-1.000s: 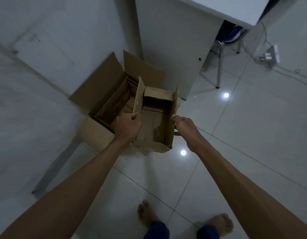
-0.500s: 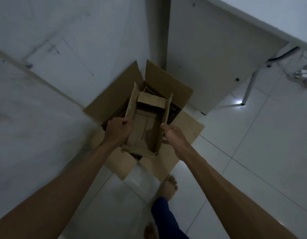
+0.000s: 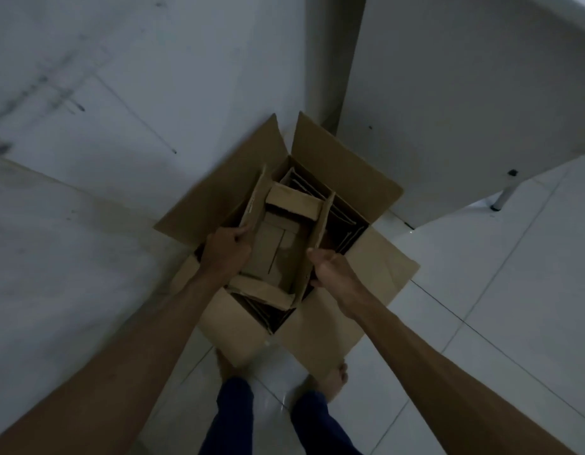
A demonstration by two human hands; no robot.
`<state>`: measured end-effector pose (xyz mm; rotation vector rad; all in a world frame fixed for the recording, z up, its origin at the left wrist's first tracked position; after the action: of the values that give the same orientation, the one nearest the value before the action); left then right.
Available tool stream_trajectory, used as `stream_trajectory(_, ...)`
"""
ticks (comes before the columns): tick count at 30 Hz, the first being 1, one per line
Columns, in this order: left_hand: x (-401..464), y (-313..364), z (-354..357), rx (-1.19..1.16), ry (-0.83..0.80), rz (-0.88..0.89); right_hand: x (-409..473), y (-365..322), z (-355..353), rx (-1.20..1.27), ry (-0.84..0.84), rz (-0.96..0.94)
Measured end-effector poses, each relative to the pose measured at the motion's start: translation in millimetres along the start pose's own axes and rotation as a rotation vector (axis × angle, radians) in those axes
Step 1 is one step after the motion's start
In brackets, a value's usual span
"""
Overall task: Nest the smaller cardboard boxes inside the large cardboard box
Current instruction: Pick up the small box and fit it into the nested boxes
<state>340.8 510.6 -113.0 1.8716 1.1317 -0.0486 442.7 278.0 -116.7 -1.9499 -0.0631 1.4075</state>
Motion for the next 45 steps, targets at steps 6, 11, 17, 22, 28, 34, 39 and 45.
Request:
stream_trajectory(6,21.3,-11.2,21.0,0.072,-0.102,-0.022,21.7,8.7,4.4,0.019,0.035,0.031)
stream_trajectory(11,42.6,-22.3,52.8,0.179,-0.303,-0.033,48.9,17.9,14.8,-0.002,0.047,0.051)
stream_trajectory(17,72.1,-53.8,93.0,0.392,-0.496,0.015,97.3,47.3,33.8,-0.039,0.085,0.18)
stream_trajectory(22,91.6,-80.2,114.8,0.431,-0.546,0.011,130.7,70.5,51.6,-0.008,0.101,0.289)
stream_trajectory(28,107.8,-109.6,129.8,0.386,-0.621,-0.033,148.2,91.2,72.1,0.101,0.11,0.348)
stream_trajectory(34,121.3,-125.1,132.7,0.484,-0.691,-0.01,156.3,99.3,86.8,0.144,0.093,0.342)
stream_trajectory(39,125.3,-133.7,128.4,0.508,-0.709,-0.029,154.4,97.7,88.5,0.093,0.132,0.302)
stream_trajectory(45,117.3,-119.4,125.3,0.424,-0.668,-0.051,144.1,88.7,80.5,0.075,0.104,0.256)
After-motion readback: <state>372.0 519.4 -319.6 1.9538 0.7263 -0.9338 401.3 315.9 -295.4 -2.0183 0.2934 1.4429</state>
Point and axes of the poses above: each hand's wrist, its own x-axis towards the middle knuckle, its own z-axis out of the palm, y = z × x, the point moved 10 cm from there along x, towards the middle knuckle, and after that the axes turned 11 degrees about -x, right-handed, at the moved point
